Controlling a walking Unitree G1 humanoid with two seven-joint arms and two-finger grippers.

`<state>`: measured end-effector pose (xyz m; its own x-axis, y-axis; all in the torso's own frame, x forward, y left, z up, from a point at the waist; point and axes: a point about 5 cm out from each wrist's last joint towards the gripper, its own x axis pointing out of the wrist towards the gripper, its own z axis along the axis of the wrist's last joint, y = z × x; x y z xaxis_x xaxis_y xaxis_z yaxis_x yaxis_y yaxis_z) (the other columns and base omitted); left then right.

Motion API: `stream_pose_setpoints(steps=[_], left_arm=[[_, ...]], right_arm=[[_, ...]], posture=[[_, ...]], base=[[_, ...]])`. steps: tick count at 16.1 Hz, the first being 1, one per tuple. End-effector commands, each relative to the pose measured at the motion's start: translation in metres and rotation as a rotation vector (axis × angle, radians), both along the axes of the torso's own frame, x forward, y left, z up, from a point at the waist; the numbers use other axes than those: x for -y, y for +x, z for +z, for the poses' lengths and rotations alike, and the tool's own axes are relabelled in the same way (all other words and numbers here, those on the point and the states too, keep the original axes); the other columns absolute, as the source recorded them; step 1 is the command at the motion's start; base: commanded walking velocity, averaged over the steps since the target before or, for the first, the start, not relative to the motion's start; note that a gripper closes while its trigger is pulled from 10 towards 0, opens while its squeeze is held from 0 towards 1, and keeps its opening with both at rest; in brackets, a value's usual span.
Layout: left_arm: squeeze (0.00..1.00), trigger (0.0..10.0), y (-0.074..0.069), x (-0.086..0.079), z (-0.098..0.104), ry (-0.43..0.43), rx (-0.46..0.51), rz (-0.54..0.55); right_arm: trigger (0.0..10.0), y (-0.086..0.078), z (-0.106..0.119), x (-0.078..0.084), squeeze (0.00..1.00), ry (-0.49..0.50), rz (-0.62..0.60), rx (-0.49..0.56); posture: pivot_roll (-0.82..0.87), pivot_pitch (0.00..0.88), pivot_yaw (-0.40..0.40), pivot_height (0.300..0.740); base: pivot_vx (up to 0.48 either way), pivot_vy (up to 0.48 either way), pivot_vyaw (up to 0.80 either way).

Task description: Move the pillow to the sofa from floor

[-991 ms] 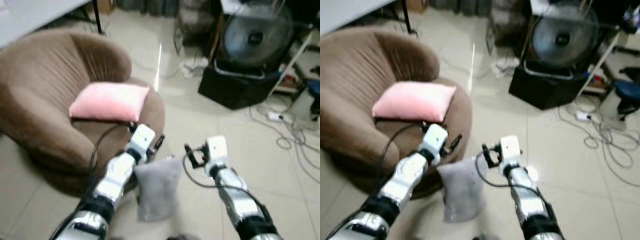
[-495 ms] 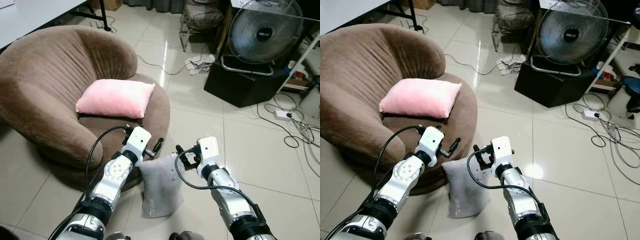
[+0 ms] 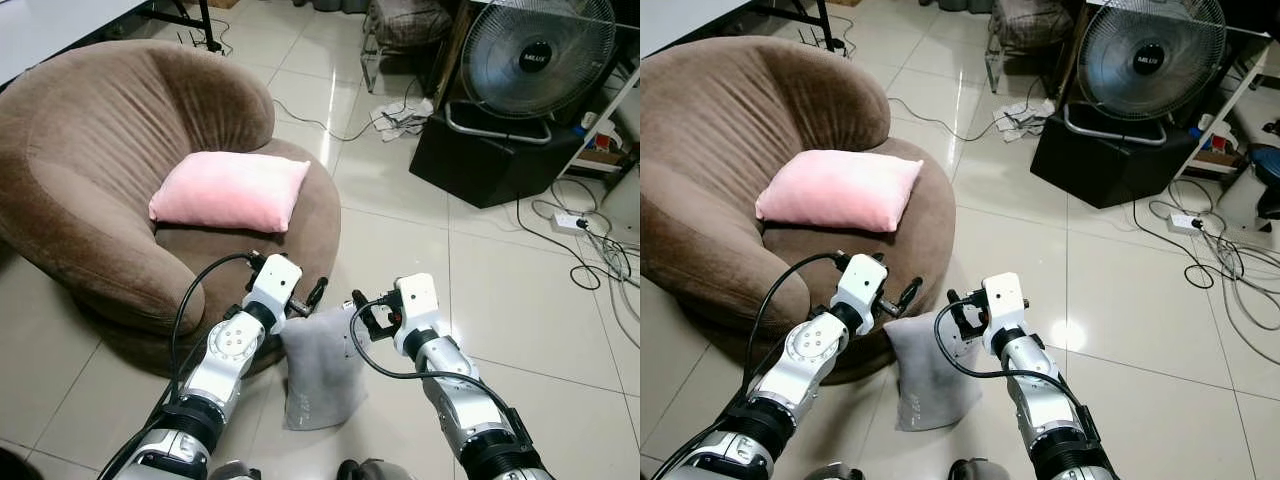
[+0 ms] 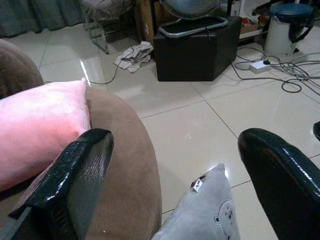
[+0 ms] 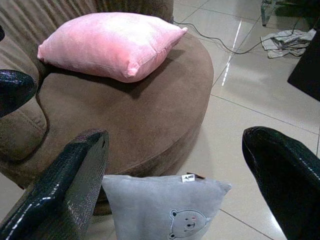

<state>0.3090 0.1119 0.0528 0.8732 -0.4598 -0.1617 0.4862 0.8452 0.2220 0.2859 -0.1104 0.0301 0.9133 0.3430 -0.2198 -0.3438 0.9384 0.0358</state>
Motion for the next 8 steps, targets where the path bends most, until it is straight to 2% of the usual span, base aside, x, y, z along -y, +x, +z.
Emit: stream_pose_setpoints(steps=[1, 3, 8], left_arm=[[1.00, 10.0, -0.0010, 0.0003, -0.0006, -0.002, -0.003, 0.000], [1.00, 10.0, -0.0015, -0.0011, -0.0018, -0.001, -0.014, 0.004], [1.00, 10.0, -0.0019, -0.0027, -0.0036, 0.010, -0.037, -0.010]], right_arm=[[10.0, 0.0000, 0.0001, 0.0021, 0.33, -0.015, -0.002, -0.002], [10.0, -0.0003, -0.0004, 0.0008, 0.33, -0.017, 0.003, -0.004], [10.0, 0.0006, 0.0007, -0.0027, 0.33, -0.021, 0.016, 0.007]], posture=[[-0.05, 0.123, -0.074, 0.740], [-0.04, 0.118, -0.074, 0.740], [-0.03, 0.111, -0.071, 0.740]], base=[[0.000, 0.000, 0.00], [0.000, 0.000, 0.00], [0.480, 0.000, 0.00]])
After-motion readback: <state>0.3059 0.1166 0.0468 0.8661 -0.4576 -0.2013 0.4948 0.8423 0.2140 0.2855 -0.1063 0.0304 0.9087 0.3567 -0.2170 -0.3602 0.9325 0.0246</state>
